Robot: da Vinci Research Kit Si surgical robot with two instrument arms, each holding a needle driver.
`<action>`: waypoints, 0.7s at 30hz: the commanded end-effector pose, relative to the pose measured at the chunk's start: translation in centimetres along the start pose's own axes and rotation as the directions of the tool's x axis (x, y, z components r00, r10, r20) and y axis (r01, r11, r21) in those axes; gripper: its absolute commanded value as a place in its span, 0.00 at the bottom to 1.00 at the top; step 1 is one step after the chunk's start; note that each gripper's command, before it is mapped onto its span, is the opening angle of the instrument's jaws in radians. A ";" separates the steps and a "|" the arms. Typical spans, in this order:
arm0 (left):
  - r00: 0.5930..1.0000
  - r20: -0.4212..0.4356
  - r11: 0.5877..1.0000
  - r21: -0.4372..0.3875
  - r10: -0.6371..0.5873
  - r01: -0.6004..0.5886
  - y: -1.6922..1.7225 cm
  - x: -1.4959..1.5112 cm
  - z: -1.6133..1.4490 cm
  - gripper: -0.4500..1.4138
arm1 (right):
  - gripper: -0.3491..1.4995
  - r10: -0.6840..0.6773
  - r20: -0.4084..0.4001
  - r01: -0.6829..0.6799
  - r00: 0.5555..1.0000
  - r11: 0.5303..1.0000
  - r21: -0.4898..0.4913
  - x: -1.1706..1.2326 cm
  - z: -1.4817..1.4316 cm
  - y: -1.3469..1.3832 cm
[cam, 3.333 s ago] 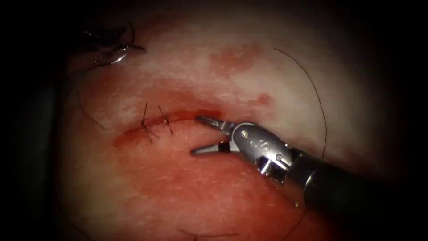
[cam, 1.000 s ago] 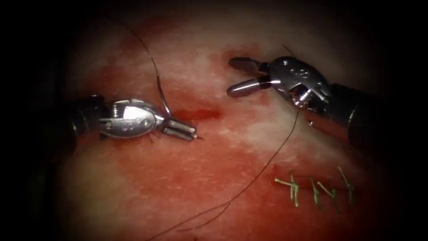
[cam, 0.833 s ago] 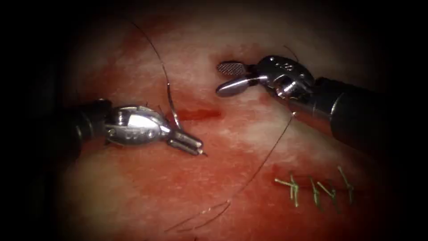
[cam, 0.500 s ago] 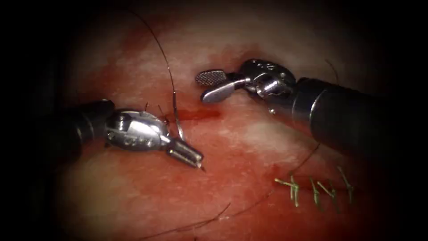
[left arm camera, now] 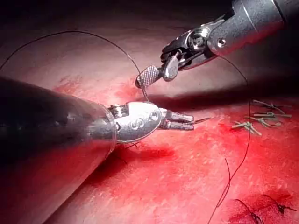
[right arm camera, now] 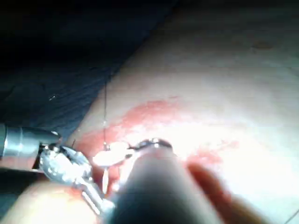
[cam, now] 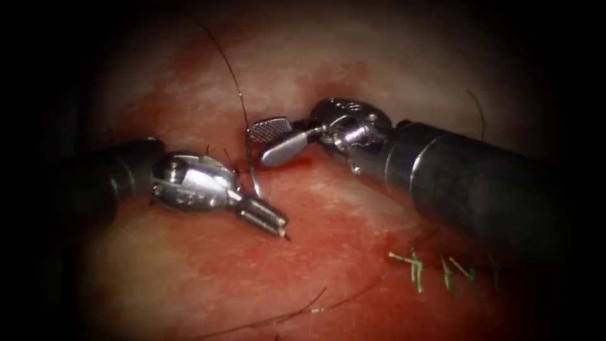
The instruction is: Wound Closure
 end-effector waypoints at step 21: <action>1.000 -0.001 1.000 0.001 0.011 -0.011 -0.03 0.04 0.07 0.00 | 0.00 0.017 -0.002 -0.017 1.000 1.000 0.004 0.00 0.11 0.11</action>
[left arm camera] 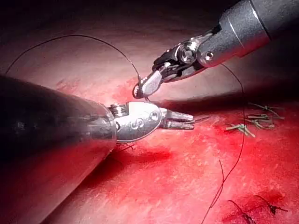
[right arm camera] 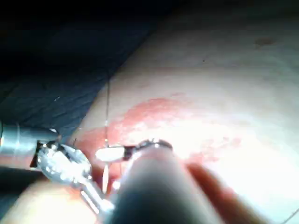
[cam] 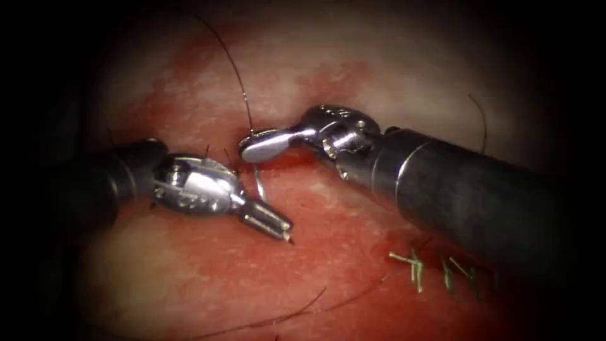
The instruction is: Wound Closure
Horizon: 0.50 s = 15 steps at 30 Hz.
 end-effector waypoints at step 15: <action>0.941 -0.001 0.912 0.245 -0.338 0.328 -0.17 0.06 -0.19 0.76 | 0.00 -0.355 -0.015 0.350 0.935 0.926 -0.140 0.18 -0.30 0.20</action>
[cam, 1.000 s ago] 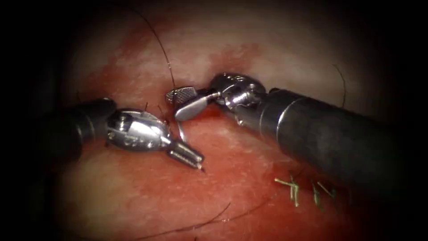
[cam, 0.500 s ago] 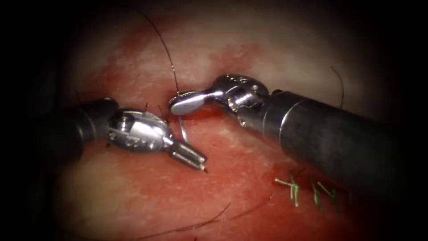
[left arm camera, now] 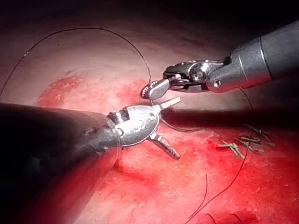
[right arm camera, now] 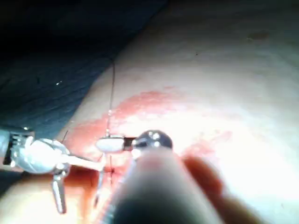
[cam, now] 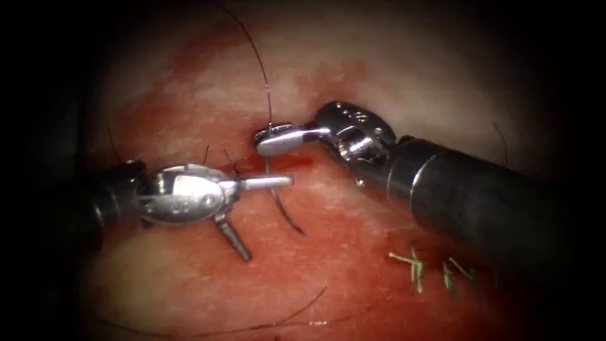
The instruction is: Wound Closure
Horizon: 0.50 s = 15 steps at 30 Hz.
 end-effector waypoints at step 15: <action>0.835 -0.111 0.695 0.501 -0.539 0.515 -0.09 -0.24 -0.27 0.41 | 0.00 -0.247 0.008 0.245 0.969 0.958 -0.147 0.00 0.02 0.16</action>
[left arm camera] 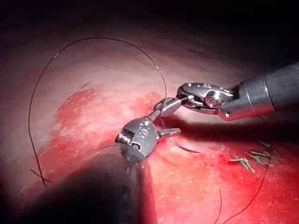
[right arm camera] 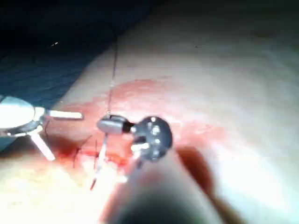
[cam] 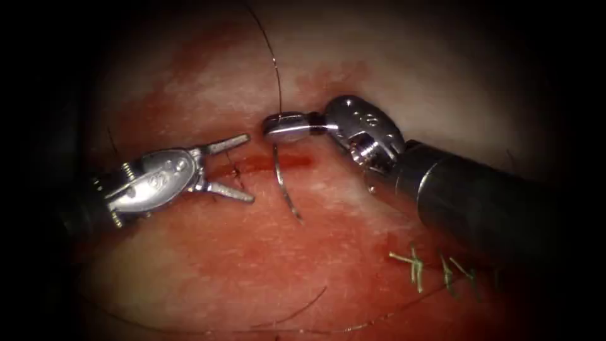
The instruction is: Wound Closure
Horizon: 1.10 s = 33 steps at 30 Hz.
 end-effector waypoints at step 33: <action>0.922 -0.062 0.918 0.089 -0.382 0.387 -0.13 -0.41 0.30 0.57 | 0.00 -0.388 -0.100 0.377 0.916 0.920 -0.109 0.20 0.28 -0.27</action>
